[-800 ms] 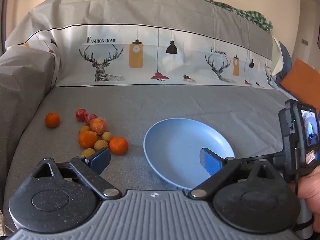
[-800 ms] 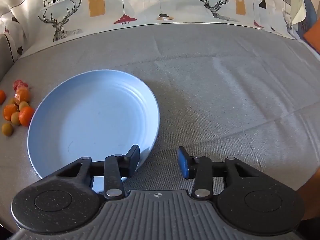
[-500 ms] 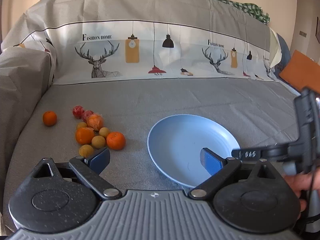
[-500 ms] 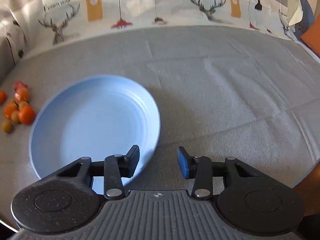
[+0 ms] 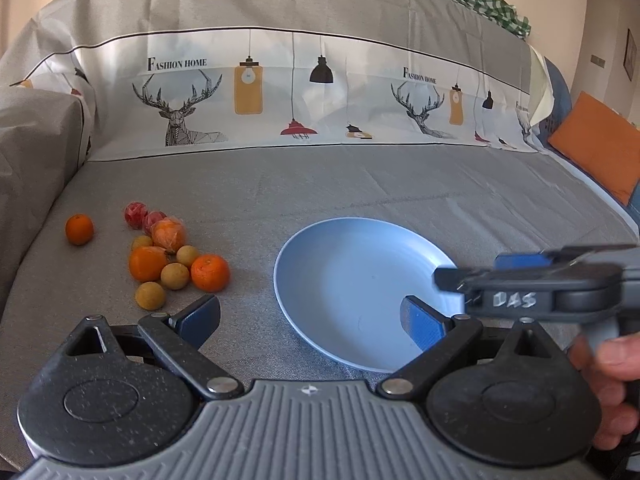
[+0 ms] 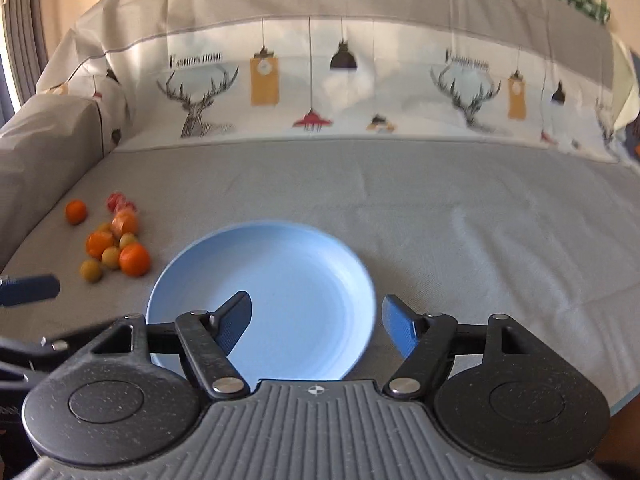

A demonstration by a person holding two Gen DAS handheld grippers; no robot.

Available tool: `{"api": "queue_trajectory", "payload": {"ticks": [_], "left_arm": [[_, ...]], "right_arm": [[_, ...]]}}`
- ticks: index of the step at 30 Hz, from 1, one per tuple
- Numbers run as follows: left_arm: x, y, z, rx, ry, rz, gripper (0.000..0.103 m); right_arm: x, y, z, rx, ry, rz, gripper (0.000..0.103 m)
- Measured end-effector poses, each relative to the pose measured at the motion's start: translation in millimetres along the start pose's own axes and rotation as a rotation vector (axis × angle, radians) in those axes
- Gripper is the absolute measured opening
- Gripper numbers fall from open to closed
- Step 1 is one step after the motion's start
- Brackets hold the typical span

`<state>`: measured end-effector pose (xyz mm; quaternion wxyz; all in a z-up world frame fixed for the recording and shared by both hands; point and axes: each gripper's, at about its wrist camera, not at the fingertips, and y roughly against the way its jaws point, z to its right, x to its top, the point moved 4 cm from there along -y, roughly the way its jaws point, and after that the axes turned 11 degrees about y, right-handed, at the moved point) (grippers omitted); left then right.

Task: Organize fruits
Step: 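Move both grippers from the blue plate toward the fruit pile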

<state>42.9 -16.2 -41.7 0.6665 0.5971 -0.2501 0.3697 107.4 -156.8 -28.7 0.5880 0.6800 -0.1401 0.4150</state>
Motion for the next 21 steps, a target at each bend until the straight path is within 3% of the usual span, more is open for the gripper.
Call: {"api": "queue_trajectory", "payload": {"ticks": [4, 8, 13, 21], "left_arm": [[1.3, -1.0, 2.8, 0.007, -0.039, 0.007, 0.098], [2.6, -3.7, 2.7, -0.014, -0.012, -0.002, 0.098], [2.3, -7.3, 1.6, -0.016, -0.010, -0.016, 0.098], [1.0, -12.3, -2.0, -0.006, -0.002, -0.030, 0.099]], "right_arm": [[-6.5, -15.6, -4.0, -0.023, -0.028, -0.022, 0.074], [-7.4, -17.5, -11.5, -0.054, 0.001, -0.012, 0.080], [-5.6, -9.0, -16.5, -0.145, 0.058, 0.061, 0.102], [-4.2, -15.4, -11.0, -0.114, 0.020, 0.048, 0.102]]}}
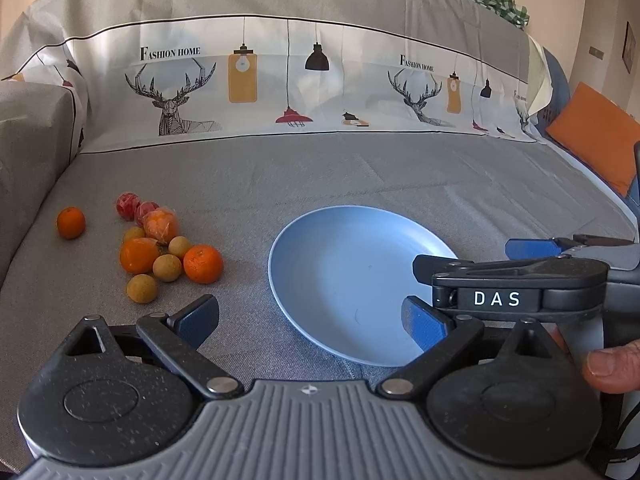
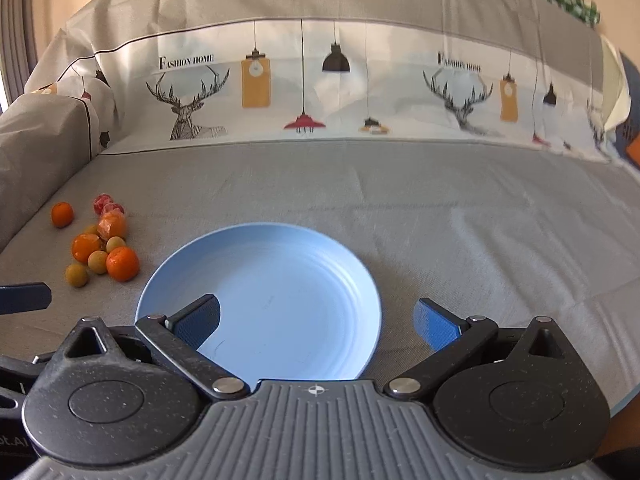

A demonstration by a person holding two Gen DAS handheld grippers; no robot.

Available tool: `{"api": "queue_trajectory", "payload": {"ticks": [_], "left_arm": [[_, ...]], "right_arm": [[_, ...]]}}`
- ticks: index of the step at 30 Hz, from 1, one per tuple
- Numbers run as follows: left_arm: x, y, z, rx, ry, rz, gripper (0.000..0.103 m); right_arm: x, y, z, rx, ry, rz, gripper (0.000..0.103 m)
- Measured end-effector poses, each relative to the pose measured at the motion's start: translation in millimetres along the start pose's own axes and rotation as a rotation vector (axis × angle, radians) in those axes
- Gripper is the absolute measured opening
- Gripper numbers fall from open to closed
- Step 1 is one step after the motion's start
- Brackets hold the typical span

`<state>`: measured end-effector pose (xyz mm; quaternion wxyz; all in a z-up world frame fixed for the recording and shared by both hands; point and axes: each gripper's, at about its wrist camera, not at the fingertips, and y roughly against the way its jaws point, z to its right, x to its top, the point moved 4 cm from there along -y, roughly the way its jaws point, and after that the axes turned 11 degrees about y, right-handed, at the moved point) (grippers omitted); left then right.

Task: Organize fruits
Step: 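Move both grippers from the blue plate toward the fruit pile, then grasp a tangerine with the right gripper while the left gripper grasps a tan round fruit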

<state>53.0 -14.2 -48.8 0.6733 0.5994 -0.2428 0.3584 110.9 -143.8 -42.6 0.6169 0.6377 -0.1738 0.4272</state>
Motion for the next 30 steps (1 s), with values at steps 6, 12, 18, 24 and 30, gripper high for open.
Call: {"api": "queue_trajectory", "payload": {"ticks": [6, 12, 18, 24, 30], "left_arm": [[-1.5, 0.1, -0.9, 0.002, 0.010, -0.004, 0.099], [-1.7, 0.6, -1.5, 0.001, 0.012, -0.005, 0.099], [-0.8, 1.2, -0.8, -0.002, 0.015, -0.006, 0.099], [-0.2, 4.3, -0.6, -0.015, 0.019, 0.002, 0.091], [22.3, 13.9, -12.5, -0.078, 0.063, -0.032, 0.033]], "right_arm": [[-2.5, 0.1, 0.9, -0.001, -0.010, -0.004, 0.102], [-2.6, -0.4, 4.8, 0.001, -0.033, -0.025, 0.096], [-2.8, -0.8, 3.7, 0.019, -0.036, -0.031, 0.092], [-3.5, -1.1, 1.3, 0.043, -0.026, -0.030, 0.081], [-3.1, -1.1, 2.9, 0.079, -0.067, -0.012, 0.043]]}}
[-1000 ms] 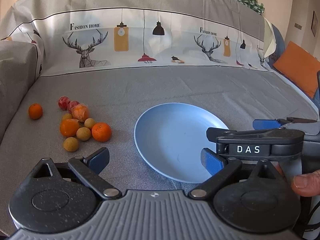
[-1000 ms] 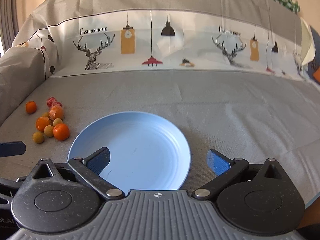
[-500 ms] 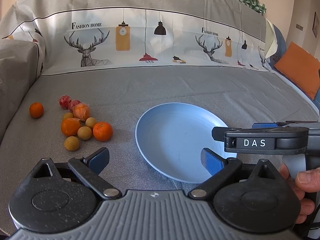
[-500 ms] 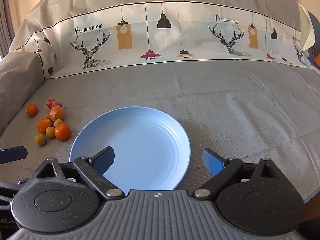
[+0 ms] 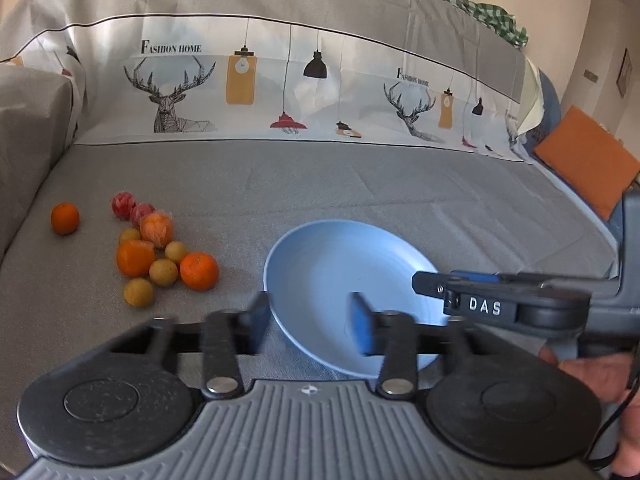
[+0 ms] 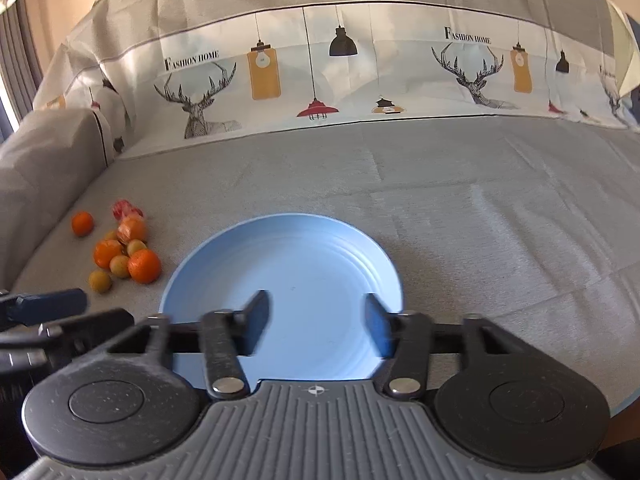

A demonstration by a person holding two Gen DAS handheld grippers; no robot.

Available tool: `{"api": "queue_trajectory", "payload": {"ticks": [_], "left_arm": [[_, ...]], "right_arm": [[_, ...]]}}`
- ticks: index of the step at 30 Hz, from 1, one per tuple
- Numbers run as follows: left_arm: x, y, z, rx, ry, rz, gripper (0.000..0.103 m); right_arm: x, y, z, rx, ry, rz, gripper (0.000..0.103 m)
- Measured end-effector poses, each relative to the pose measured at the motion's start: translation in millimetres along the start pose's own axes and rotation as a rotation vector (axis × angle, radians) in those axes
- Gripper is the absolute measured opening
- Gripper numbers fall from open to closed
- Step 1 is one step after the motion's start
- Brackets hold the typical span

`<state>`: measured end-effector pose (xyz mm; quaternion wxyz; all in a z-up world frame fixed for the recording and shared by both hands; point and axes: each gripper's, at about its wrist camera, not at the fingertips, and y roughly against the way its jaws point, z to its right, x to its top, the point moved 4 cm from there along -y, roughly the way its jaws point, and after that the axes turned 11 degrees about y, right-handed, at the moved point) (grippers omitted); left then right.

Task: Organize fruits
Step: 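Grasp a tangerine with the right gripper while the left gripper grasps a tan round fruit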

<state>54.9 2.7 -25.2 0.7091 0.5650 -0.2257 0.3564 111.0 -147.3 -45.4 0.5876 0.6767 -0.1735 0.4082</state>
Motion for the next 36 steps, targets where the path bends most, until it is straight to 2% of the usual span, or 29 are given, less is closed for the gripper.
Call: {"api": "queue_trajectory", "payload": {"ticks": [3, 7, 8, 10, 12, 15, 17, 21, 23, 28, 32, 36], "left_arm": [[24.7, 5.5, -3.7, 0.013, -0.086, 0.035, 0.027], [45.7, 5.2, -26.3, 0.013, -0.121, 0.086, 0.027], [43.1, 2.3, -36.3, 0.014, -0.103, 0.090, 0.027], [39.0, -6.5, -58.6, 0.036, 0.008, 0.051, 0.026], [45.9, 2.4, -70.9, 0.015, 0.096, 0.119, 0.027], [49.6, 3.4, -85.6, 0.021, 0.211, 0.137, 0.027], [54.8, -1.0, -96.8, -0.003, 0.301, 0.119, 0.027], [60.0, -20.1, -131.5, 0.005, 0.496, 0.034, 0.026], [61.2, -30.9, -143.6, 0.007, 0.544, -0.002, 0.026], [60.4, -57.8, -143.4, 0.029, 0.508, -0.066, 0.026], [52.0, -75.9, -143.4, 0.085, 0.501, -0.107, 0.027], [49.6, -84.8, -150.4, 0.074, 0.531, -0.128, 0.028]], "right_arm": [[3.6, 2.2, -0.5, 0.028, -0.028, 0.027, 0.036], [7.7, 6.1, -9.0, 0.072, -0.019, 0.063, 0.036], [8.8, 6.7, -11.3, 0.084, -0.010, 0.069, 0.036], [10.4, 8.6, -16.5, 0.106, 0.011, 0.084, 0.036], [12.2, 11.0, -21.9, 0.127, 0.034, 0.100, 0.036], [15.4, 13.8, -32.0, 0.158, 0.080, 0.126, 0.036], [17.7, 12.8, -40.2, 0.180, 0.110, 0.139, 0.036], [22.7, 2.6, -55.7, 0.222, 0.151, 0.132, 0.034], [26.1, -5.4, -62.7, 0.239, 0.159, 0.120, 0.034], [36.0, -29.3, -87.1, 0.286, 0.185, 0.093, 0.034], [43.5, -53.6, -114.9, 0.282, 0.263, 0.069, 0.034], [47.9, -77.8, -136.6, 0.272, 0.327, 0.045, 0.038]]}}
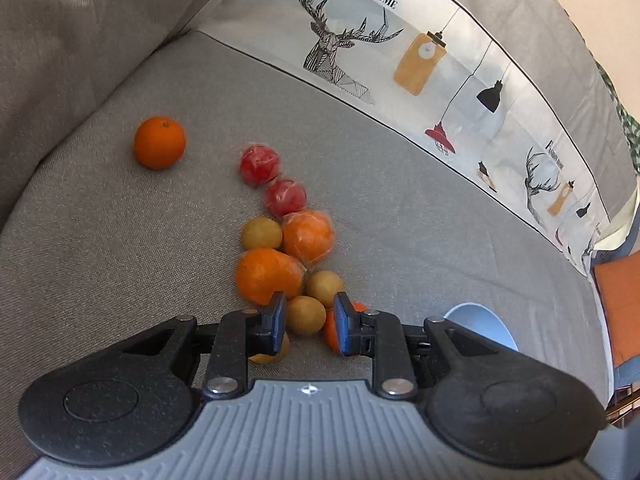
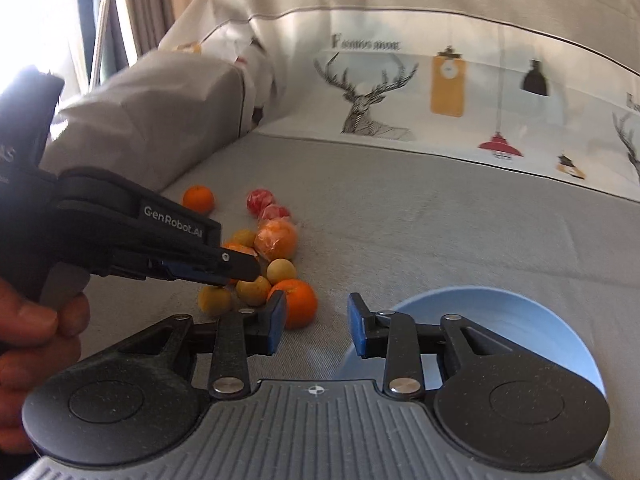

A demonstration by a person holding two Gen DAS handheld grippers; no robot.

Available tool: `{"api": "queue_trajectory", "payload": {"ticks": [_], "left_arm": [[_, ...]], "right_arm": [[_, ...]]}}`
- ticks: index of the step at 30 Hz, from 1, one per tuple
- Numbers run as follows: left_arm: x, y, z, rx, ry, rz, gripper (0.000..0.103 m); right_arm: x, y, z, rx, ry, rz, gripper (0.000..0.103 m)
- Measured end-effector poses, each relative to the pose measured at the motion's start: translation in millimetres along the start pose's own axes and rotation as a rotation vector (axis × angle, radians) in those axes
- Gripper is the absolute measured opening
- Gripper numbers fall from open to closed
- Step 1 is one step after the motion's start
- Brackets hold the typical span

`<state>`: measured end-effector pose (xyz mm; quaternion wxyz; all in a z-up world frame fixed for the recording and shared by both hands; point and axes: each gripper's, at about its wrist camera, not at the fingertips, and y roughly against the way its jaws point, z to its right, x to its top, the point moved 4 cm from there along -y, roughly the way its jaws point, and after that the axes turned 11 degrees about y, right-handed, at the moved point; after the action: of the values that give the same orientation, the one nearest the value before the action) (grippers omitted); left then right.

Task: Organize fruits
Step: 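Grasp a tangerine with the right gripper while the left gripper grasps a tan round fruit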

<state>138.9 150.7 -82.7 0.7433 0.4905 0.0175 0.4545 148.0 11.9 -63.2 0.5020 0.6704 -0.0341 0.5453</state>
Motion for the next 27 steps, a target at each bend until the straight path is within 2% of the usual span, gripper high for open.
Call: {"api": "queue_trajectory", "payload": {"ticks": [11, 15, 17, 21, 24, 27], "left_arm": [[1.7, -10.8, -1.5, 0.009, -0.001, -0.036, 0.027], [2.7, -8.0, -2.9, 0.004, 0.009, -0.022, 0.020], [3.2, -4.8, -2.8, -0.001, 0.014, -0.008, 0.008], [3.6, 2.7, -3.5, -0.004, 0.021, 0.015, 0.008], [5.0, 4.1, -9.9, -0.028, 0.074, -0.006, 0.010], [5.9, 4.9, -14.5, -0.056, 0.114, -0.020, 0.021]], "right_arm": [[5.2, -48.4, -20.5, 0.020, 0.114, -0.083, 0.044], [2.7, -51.9, -23.3, 0.019, 0.139, -0.091, 0.037], [3.0, -49.5, -22.4, 0.024, 0.133, -0.081, 0.036], [5.3, -36.3, -16.6, 0.019, 0.101, -0.050, 0.035], [5.1, -19.8, -9.6, 0.017, 0.063, -0.041, 0.036], [7.1, 3.3, 1.0, -0.001, 0.032, -0.023, 0.036]]}}
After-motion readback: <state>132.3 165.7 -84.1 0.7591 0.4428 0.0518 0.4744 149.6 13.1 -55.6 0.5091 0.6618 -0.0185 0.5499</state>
